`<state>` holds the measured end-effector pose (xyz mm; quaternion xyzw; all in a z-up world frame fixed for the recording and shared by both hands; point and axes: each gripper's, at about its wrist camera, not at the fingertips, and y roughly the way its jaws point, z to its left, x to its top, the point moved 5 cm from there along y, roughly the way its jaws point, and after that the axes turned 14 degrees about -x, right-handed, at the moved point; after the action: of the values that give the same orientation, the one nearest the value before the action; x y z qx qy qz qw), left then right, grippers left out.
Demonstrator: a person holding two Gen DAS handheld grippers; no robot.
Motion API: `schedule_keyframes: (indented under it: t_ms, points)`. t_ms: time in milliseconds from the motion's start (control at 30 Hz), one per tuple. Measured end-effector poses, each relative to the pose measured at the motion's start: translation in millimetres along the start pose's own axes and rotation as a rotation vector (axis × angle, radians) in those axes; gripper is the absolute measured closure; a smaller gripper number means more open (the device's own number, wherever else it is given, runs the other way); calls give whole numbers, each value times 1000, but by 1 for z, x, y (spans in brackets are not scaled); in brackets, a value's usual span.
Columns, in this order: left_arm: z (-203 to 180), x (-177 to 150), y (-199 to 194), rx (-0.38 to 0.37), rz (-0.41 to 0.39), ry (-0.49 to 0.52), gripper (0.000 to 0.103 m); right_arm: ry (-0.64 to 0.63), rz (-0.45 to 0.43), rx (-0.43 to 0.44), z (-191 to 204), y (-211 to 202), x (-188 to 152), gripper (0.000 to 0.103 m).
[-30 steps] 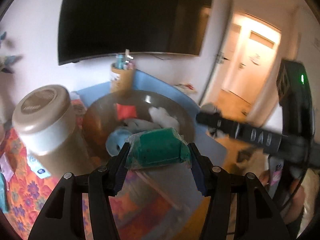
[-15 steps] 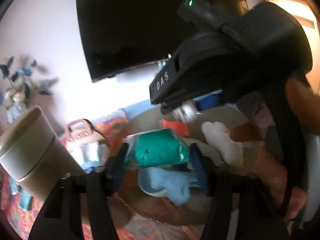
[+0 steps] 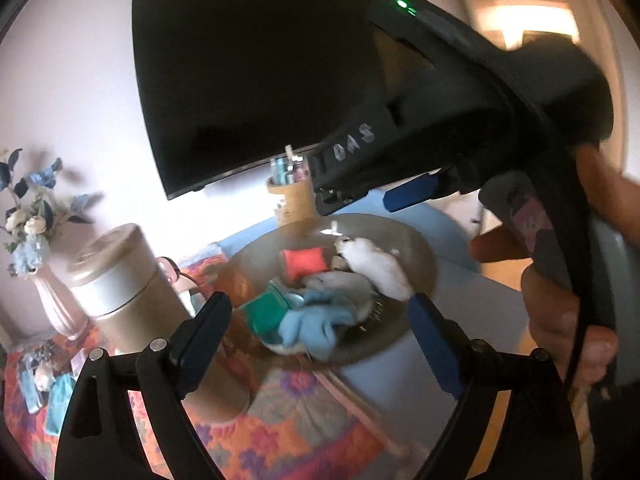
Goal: Organize soft objects
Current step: 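Open both grippers to drop the gel pack and shoe into the basket, then move both tools back over the quilt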
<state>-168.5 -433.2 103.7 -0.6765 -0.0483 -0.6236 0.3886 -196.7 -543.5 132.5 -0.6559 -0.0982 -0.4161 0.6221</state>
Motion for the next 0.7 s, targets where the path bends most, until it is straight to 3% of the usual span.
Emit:
schedule_keyframes:
  t_ms: [33, 100, 133, 300, 433, 600, 700]
  points:
    - [-2, -2, -13, -3, -3, 10, 14, -7, -15, 10, 4, -10, -8, 40]
    - [7, -6, -43, 63, -21, 47, 14, -29, -40, 32, 14, -28, -27, 23]
    - [16, -10, -63, 98, -35, 64, 14, -45, -56, 44, 20, -36, -37, 21]
    - [77, -33, -134, 153, -34, -18, 13, -131, -121, 229, 66, -77, -89, 21]
    - [150, -56, -182, 260, -12, -134, 13, -260, -141, 335, 131, -97, -117, 20]
    - [257, -90, -223, 421, 37, -296, 10, -385, -47, 443, 250, -79, -134, 20]
    - [324, -132, -227, 500, 84, -458, 9, -375, 107, 393, 319, -24, -141, 20]
